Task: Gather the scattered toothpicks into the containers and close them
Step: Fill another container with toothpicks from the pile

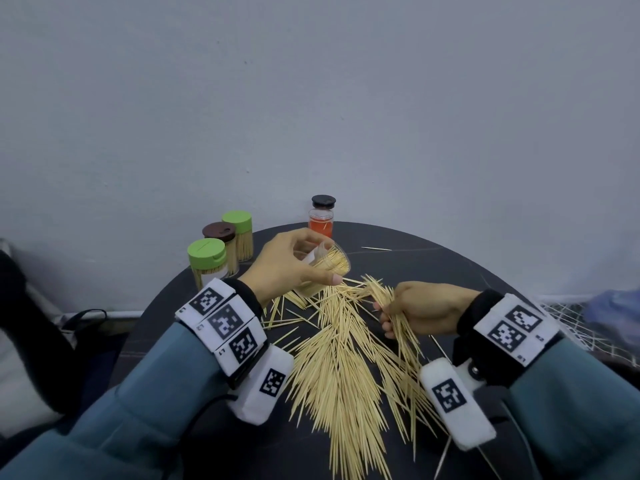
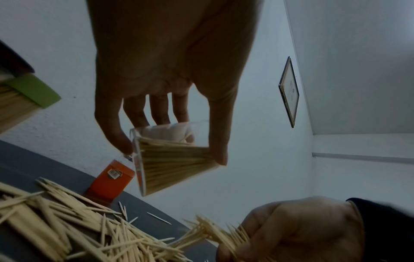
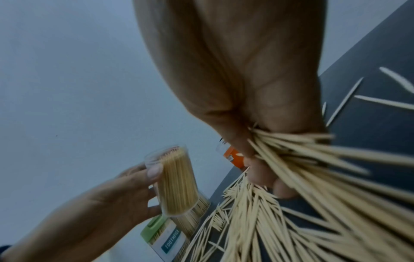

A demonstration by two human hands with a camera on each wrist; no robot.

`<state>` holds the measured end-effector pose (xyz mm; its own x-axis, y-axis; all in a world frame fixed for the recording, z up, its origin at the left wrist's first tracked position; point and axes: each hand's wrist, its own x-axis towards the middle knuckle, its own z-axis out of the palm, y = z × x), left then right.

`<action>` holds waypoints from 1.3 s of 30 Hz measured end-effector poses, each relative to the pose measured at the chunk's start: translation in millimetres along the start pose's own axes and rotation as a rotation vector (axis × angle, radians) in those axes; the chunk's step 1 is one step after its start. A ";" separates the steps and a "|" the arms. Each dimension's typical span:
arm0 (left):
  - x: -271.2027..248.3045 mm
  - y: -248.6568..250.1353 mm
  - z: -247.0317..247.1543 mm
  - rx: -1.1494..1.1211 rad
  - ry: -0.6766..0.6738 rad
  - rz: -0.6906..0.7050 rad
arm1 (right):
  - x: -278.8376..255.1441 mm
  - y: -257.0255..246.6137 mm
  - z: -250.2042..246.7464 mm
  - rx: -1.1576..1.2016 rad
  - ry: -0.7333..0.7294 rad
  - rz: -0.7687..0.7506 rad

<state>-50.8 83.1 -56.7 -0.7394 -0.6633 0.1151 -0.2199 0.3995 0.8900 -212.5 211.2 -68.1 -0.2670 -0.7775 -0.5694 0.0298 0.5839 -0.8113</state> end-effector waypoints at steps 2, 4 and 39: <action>0.8 -1.3 -0.2 -0.003 0.004 0.002 | 0.5 -4.6 -1.3 0.065 -0.021 -0.023; 1.0 -2.3 -0.5 -0.006 0.002 0.004 | 1.9 -9.5 -1.1 0.127 -0.045 -0.052; -0.6 -4.3 8.0 -0.027 -0.353 0.014 | 7.9 -42.4 35.9 0.622 0.039 -0.768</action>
<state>-54.6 86.9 -64.1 -0.9176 -0.3966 -0.0275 -0.1944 0.3872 0.9013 -181.3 171.8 -43.0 -0.4571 -0.8789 0.1362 0.3331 -0.3112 -0.8901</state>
